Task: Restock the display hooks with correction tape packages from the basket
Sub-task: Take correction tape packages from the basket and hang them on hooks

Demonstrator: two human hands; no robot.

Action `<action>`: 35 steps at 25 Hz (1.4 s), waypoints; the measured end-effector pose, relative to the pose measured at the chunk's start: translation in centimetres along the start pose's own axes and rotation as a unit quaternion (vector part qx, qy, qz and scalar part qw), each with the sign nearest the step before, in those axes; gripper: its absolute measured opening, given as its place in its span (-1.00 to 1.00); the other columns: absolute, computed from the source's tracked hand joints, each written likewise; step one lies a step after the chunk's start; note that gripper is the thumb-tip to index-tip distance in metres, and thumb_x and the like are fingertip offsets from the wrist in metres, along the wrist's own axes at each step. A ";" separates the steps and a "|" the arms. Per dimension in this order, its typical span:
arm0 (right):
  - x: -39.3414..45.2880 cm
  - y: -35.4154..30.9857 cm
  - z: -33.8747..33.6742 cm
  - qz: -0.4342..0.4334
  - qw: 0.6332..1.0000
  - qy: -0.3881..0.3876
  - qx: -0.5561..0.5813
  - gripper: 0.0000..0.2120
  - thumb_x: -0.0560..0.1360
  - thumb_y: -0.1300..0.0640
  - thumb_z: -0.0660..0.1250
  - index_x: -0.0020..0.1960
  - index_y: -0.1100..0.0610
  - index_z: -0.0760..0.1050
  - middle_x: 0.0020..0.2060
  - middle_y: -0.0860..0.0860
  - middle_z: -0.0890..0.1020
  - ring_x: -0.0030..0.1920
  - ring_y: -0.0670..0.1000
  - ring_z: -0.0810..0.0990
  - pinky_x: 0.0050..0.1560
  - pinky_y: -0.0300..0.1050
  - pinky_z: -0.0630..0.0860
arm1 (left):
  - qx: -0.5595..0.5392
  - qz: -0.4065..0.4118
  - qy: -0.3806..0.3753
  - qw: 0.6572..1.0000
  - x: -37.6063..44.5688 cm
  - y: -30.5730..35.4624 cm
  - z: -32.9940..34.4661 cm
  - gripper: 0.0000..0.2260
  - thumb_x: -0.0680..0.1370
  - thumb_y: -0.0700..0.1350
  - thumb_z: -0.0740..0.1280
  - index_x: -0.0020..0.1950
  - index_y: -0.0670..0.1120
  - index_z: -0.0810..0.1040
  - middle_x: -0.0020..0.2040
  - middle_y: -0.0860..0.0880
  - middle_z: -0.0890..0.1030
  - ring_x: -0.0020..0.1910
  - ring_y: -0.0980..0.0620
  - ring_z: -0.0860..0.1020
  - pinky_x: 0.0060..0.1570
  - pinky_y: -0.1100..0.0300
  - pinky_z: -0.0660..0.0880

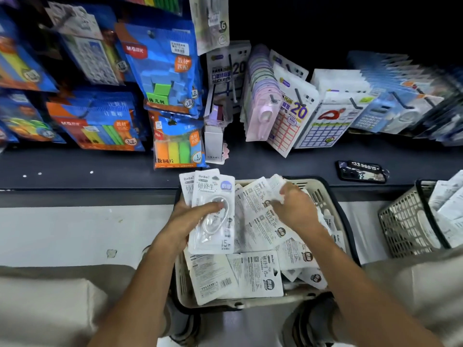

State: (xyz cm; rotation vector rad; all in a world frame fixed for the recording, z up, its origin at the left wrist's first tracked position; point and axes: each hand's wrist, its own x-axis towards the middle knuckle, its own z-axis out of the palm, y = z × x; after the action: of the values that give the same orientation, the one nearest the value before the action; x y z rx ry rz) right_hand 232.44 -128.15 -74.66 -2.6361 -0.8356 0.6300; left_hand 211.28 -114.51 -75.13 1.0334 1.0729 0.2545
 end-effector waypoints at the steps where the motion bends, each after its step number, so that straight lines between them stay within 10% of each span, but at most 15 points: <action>1: -0.3 1.4 -0.2 0.036 0.997 -0.043 -0.046 -0.69 0.55 0.01 0.38 0.20 0.15 0.43 -0.05 0.00 0.58 -0.08 0.04 0.58 -0.05 -0.05 0.52 | 0.014 0.016 0.026 0.999 0.3 0.0 0.0 -0.57 0.32 -0.18 0.65 0.13 0.01 0.65 -0.08 0.05 0.77 -0.11 0.02 0.75 -0.17 0.12 0.65; 7: -2.2 -0.6 -0.4 0.016 0.936 -0.131 0.326 -0.66 0.44 0.31 0.40 0.07 -0.06 0.48 -0.18 0.09 0.66 -0.23 0.00 0.61 -0.19 -0.15 0.52 | 0.138 0.070 0.076 0.985 0.4 -1.8 0.9 -0.26 0.19 0.01 0.68 0.31 0.13 0.47 0.09 0.14 0.72 0.09 0.05 0.68 0.21 -0.09 0.59; 11: -1.4 -4.4 -2.4 0.030 0.850 -0.150 0.504 -0.73 0.27 0.09 0.44 -0.03 -0.05 0.61 -0.22 0.05 0.70 -0.18 0.06 0.62 -0.06 -0.04 0.47 | 0.091 0.081 0.052 0.991 0.4 -1.4 1.1 -0.29 0.18 -0.03 0.70 0.27 0.13 0.51 0.06 0.14 0.74 0.07 0.11 0.70 0.15 0.03 0.63; 13: -1.8 -5.0 -1.5 0.000 0.818 -0.242 0.522 -0.74 0.43 0.07 0.42 0.12 -0.08 0.55 -0.08 0.05 0.73 -0.04 0.05 0.68 0.00 -0.02 0.50 | 0.070 0.086 0.034 0.993 0.1 -1.5 1.3 -0.39 0.15 -0.07 0.70 0.14 0.19 0.60 0.01 0.13 0.75 -0.02 0.15 0.72 -0.08 0.23 0.65; 17: -3.3 -2.1 2.5 -0.072 0.868 -0.230 0.434 -0.36 0.46 0.40 0.46 0.36 -0.15 0.45 0.29 0.00 0.56 0.30 0.00 0.54 0.09 -0.09 0.62 | 0.029 0.028 0.013 0.999 -0.6 -2.1 0.8 -0.52 0.26 -0.10 0.69 0.14 0.05 0.66 -0.01 0.05 0.77 -0.06 0.07 0.74 -0.12 0.16 0.64; 20: -4.3 -0.2 4.4 -0.060 0.867 -0.253 0.425 -0.49 0.45 -0.06 0.53 0.36 -0.07 0.48 0.20 -0.09 0.65 0.19 -0.11 0.64 0.13 -0.19 0.59 | -0.005 0.009 -0.011 1.000 -0.9 -2.0 1.0 -0.63 0.31 -0.14 0.67 0.06 -0.01 0.70 -0.06 -0.01 0.77 -0.13 0.02 0.75 -0.30 0.20 0.64; 25: -4.2 -2.0 1.1 -0.004 0.856 -0.125 0.502 -0.49 0.29 -0.32 0.51 -0.08 0.11 0.59 -0.33 0.04 0.61 -0.37 -0.08 0.60 -0.30 -0.16 0.56 | -0.094 0.060 -0.009 0.994 -3.3 3.0 2.5 -0.58 0.35 -0.24 0.61 0.18 -0.07 0.67 -0.01 -0.08 0.77 -0.05 -0.09 0.75 -0.17 0.08 0.65; 30: -3.0 -8.1 -10.0 -0.143 0.716 -0.089 0.678 -0.66 0.37 0.10 0.50 0.11 0.17 0.61 0.02 0.20 0.72 -0.09 0.11 0.73 -0.12 -0.03 0.68 | -0.146 0.218 -0.017 0.965 -8.4 15.5 0.1 -0.54 0.16 -0.20 0.66 0.04 -0.02 0.73 -0.01 -0.15 0.76 -0.12 -0.19 0.75 -0.27 -0.01 0.66; 35: -2.8 -14.6 -17.6 -0.203 0.734 0.060 0.645 -0.65 0.51 0.16 0.40 0.28 0.18 0.51 0.05 0.17 0.72 -0.03 0.14 0.71 -0.04 0.07 0.66 | -0.133 0.349 -0.045 0.927 -11.4 25.6 -2.4 -0.64 0.27 -0.24 0.58 0.04 -0.02 0.73 -0.02 -0.15 0.76 -0.17 -0.13 0.75 -0.30 0.05 0.65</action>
State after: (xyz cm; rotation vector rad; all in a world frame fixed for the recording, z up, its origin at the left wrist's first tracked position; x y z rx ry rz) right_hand 232.21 -121.05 -52.76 -1.1528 -0.5414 0.5710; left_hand 211.04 -106.62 -48.19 1.1346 0.5291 0.8942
